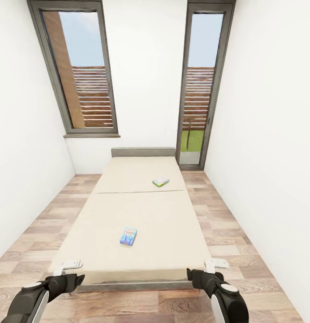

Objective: Put all the toys in the child's room - the three board games (two on the bed and one on the table), the two jigsaw puzzles on the table, and the tennis ball on the table - inside the toy box on the table in the child's room.

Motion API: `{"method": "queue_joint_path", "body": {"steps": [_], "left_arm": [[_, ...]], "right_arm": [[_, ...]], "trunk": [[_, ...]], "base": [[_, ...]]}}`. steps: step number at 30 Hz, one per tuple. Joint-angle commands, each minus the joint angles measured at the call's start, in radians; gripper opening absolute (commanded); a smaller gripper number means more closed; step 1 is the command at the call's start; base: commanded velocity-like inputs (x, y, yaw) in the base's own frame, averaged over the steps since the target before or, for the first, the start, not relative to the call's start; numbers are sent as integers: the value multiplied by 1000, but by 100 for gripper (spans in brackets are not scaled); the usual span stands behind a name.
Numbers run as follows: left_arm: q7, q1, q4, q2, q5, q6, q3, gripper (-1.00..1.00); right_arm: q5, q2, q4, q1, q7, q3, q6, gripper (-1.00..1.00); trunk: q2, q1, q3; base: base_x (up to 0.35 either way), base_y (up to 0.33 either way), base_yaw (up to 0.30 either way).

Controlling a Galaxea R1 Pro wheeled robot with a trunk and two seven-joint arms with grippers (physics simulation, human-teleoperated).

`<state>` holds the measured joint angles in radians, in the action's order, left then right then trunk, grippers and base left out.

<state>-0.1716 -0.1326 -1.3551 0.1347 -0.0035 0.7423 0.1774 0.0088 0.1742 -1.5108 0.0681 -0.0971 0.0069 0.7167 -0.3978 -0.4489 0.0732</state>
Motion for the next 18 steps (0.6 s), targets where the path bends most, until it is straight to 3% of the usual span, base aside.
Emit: {"method": "queue_joint_path", "body": {"steps": [1, 6, 13, 18], "left_arm": [[-5, -1, -1, 0, -1, 6, 2, 100], [-5, -1, -1, 1, -1, 6, 2, 100], [-5, -1, -2, -2, 0, 7, -2, 100], [-3, -1, -3, -3, 1, 11, -4, 100]], "right_arm": [[1, 0, -2, 1, -4, 1, 7, 100], [1, 0, -8, 1, -4, 4, 35, 100], [2, 0, -57, 11, -5, 13, 168, 100], [2, 0, -67, 74, -6, 19, 267, 100]], "trunk": [[-2, -1, 2], [-2, -1, 2], [-2, -1, 2], [-2, -1, 2]], "base": [[250, 130, 0], [242, 104, 0], [63, 19, 0], [9, 3, 0]]}}
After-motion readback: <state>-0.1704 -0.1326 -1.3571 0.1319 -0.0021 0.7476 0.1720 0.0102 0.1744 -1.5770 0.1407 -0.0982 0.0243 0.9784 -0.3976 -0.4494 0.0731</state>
